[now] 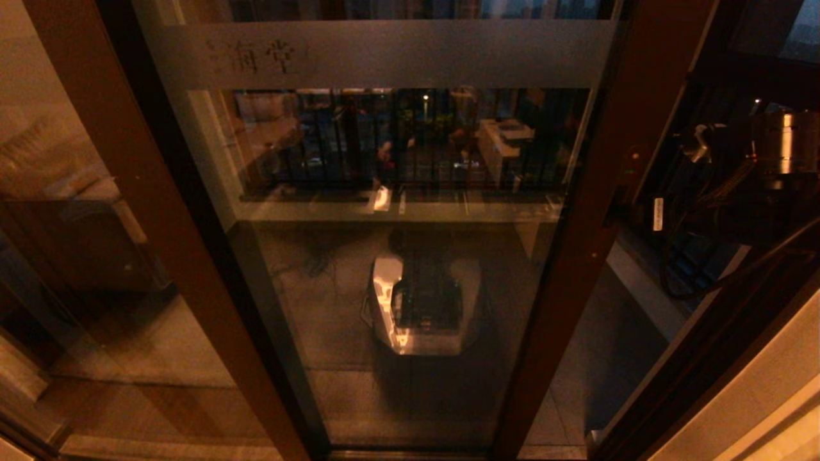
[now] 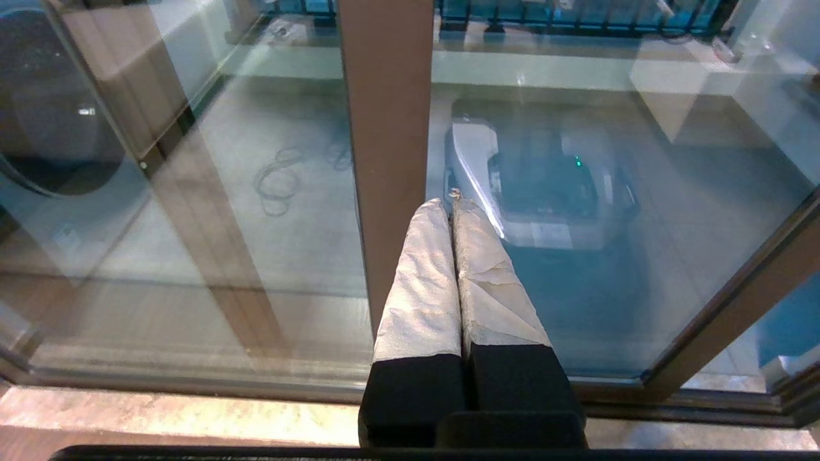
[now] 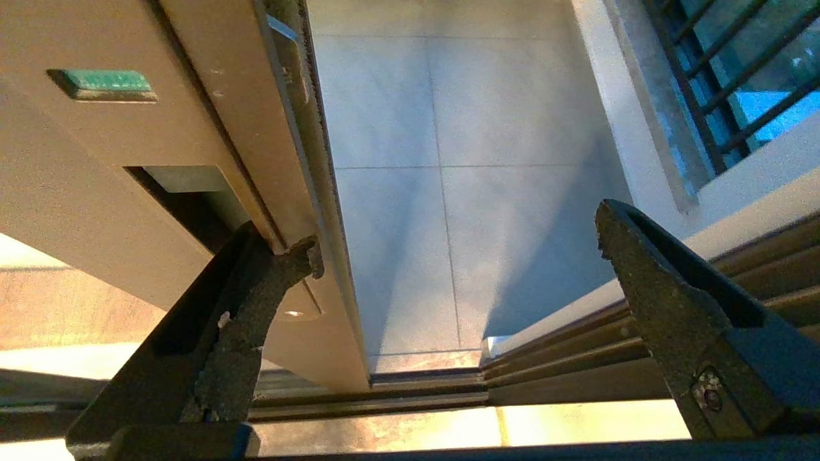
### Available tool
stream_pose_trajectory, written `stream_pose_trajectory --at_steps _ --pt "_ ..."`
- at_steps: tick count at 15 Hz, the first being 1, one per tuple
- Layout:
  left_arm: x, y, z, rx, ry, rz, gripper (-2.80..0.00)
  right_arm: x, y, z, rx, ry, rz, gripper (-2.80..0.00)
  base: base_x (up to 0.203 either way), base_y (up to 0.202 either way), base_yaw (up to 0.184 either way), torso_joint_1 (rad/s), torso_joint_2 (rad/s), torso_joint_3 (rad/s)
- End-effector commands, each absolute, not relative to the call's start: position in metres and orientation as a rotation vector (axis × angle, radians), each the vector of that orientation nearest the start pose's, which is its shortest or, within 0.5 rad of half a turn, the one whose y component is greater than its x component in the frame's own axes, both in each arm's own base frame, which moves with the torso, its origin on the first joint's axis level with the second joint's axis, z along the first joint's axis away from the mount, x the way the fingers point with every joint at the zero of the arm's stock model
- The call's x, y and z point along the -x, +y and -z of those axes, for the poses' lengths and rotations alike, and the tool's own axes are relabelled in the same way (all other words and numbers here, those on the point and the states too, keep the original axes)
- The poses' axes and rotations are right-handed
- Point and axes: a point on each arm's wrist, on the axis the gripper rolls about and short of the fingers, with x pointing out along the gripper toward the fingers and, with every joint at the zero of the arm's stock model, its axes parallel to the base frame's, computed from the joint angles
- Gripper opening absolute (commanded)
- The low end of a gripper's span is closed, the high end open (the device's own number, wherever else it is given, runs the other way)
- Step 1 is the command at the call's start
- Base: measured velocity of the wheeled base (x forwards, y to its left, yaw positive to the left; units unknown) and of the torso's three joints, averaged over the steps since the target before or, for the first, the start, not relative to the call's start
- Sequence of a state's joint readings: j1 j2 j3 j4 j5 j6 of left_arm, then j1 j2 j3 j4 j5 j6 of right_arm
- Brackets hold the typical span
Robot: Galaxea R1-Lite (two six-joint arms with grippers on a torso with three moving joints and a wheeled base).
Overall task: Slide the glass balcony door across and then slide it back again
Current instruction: Close the slid door
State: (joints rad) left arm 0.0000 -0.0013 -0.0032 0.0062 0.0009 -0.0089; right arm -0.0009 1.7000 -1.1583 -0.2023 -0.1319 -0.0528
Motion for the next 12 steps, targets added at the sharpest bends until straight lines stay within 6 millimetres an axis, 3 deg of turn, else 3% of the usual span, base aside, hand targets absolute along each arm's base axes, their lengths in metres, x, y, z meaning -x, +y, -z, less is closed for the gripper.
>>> stream_pose_trajectory --at_steps 1,5,12 --pt "0.023 0.000 -0.076 0.009 0.003 -0.002 -2.80 -0.325 -0.010 -0.237 0.080 0.346 0.139 0.00 0.000 0.000 0.000 0.000 0.00 0.000" --pt "0.023 0.000 -0.076 0.009 0.003 -0.002 -2.80 -0.327 -0.023 -0.237 0.095 0.337 0.156 0.00 0.000 0.000 0.000 0.000 0.00 0.000" --pt "0.023 0.000 -0.076 0.009 0.003 0.000 -2.80 -0.323 -0.027 -0.236 0.093 0.342 0.157 0.00 0.000 0.000 0.000 0.000 0.00 0.000"
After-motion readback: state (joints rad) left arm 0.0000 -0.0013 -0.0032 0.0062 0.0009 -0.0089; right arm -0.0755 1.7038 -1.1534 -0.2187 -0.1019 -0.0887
